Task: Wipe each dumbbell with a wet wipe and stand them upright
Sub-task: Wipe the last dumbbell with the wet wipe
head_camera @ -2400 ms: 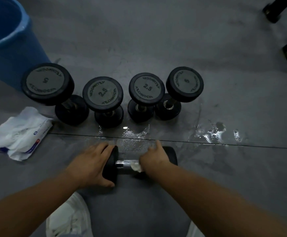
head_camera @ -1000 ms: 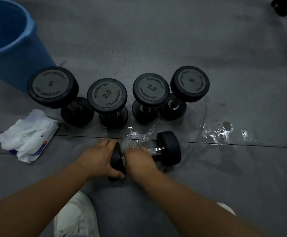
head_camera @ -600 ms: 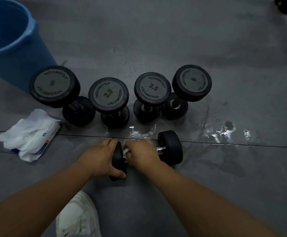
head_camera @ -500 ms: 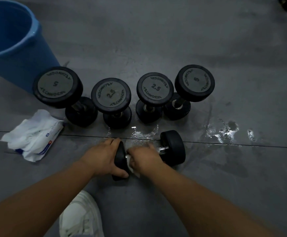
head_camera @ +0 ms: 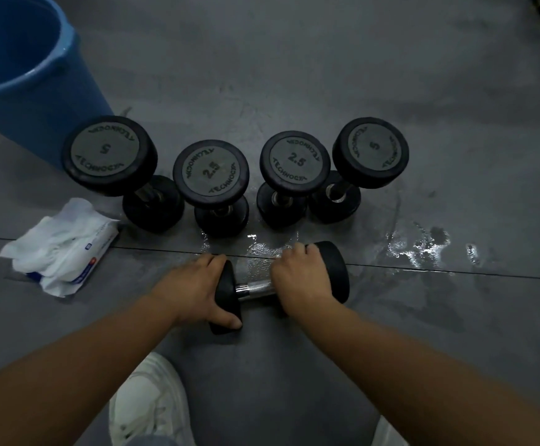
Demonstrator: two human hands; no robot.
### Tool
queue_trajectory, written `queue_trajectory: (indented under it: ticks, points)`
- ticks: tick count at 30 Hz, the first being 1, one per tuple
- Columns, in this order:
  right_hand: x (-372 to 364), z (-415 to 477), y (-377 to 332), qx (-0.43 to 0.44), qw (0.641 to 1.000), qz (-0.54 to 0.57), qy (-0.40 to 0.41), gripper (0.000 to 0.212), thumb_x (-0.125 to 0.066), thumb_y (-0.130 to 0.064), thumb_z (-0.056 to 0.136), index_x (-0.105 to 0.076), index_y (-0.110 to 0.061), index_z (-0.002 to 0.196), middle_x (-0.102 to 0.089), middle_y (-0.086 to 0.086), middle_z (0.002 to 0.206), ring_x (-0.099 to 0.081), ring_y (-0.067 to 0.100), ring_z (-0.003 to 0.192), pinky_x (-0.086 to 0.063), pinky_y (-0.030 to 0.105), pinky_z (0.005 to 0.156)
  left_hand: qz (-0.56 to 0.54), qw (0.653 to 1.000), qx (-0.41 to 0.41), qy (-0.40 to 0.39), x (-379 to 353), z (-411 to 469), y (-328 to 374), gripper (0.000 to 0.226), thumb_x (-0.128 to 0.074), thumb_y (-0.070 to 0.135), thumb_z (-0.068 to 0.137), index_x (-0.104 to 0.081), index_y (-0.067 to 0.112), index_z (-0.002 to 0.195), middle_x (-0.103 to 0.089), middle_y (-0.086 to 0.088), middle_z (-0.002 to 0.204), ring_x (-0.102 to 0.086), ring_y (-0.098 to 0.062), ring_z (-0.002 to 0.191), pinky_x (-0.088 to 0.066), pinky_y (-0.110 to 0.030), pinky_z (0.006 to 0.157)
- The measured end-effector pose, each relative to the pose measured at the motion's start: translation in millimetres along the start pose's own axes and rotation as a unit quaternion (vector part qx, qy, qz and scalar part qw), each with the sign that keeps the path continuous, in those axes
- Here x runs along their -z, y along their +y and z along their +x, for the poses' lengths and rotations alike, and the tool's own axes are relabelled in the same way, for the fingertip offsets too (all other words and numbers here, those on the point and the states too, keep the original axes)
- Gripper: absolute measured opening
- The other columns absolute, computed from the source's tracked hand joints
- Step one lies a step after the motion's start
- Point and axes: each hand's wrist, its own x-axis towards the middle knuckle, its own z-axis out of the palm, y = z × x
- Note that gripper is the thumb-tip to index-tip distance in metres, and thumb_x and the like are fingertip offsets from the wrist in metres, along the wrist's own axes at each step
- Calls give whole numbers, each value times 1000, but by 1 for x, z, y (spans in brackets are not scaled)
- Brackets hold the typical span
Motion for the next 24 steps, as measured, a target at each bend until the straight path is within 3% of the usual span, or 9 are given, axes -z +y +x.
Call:
queue_trajectory:
  ticks: [4,8,10,12,14,16,18,20,24]
  points:
    - [-10,-25,-24,45,968,-206,-138,31,-38,-21,95,-60,-11,114,-62,14,103,-46,32,99,-32,42,85,13,1000,1,-5,2,1,1,122,-73,82,48,-27,22,145,-42,1,141,-49,-21,125,-43,-32,96]
    - [3,-20,-19,11,993,54,-105,27,-44,-8,92,-63,-13,111,-66,8,107,-59,31,99,-39,35,76,11,1000,1,-3,0,1,1,124,-73,82,48,-26,22,146,-41,1,141,-49,-21,125,-42,-32,97]
    - [5,-12,-5,-62,961,252,-93,26,-47,-6,85,-55,-18,107,-67,10,103,-63,31,95,-47,35,76,10,1000,5,-8,2,3,0,125,-72,82,47,-25,23,147,-40,1,143,-47,-21,127,-42,-33,99]
    - [-5,-22,-17,-188,847,496,-49,17,-47,-10,84,-46,-26,89,-65,9,86,-63,29,77,-51,34,67,12,1000,8,-11,2,3,0,127,-71,84,46,-23,23,147,-40,1,143,-47,-21,128,-43,-34,99]
    - [-14,-35,-42,-357,571,739,-7,20,-48,-6,88,-46,-22,77,-59,8,73,-58,24,62,-52,34,57,16,1000,5,-11,2,2,0,127,-71,84,46,-24,23,147,-40,1,143,-47,-21,127,-44,-35,98]
    - [-27,-32,-47,-443,285,850,-12,23,-45,3,91,-49,-15,77,-53,7,73,-54,18,65,-52,35,69,12,1000,4,-12,2,2,0,125,-72,83,47,-25,23,146,-40,1,143,-46,-21,128,-43,-35,98]
    - [-39,-15,-37,-464,86,882,-15,19,-38,-1,94,-52,-8,83,-58,8,72,-53,17,72,-47,29,86,7,1000,3,-11,2,3,0,123,-73,81,48,-25,23,146,-40,1,143,-45,-21,130,-42,-34,98]
    - [-42,-8,-30,-465,1,885,-4,18,-40,-5,94,-56,-9,86,-62,7,73,-55,17,78,-40,28,96,7,1000,6,-12,1,4,-1,124,-74,81,48,-25,23,146,-39,0,144,-44,-21,131,-43,-35,99]
    - [-50,-24,-39,-471,14,882,-4,19,-44,-6,94,-58,-14,103,-66,2,81,-59,11,77,-46,21,70,2,1000,6,-20,1,7,-5,126,-72,84,46,-25,24,146,-40,0,144,-45,-22,129,-44,-35,100]
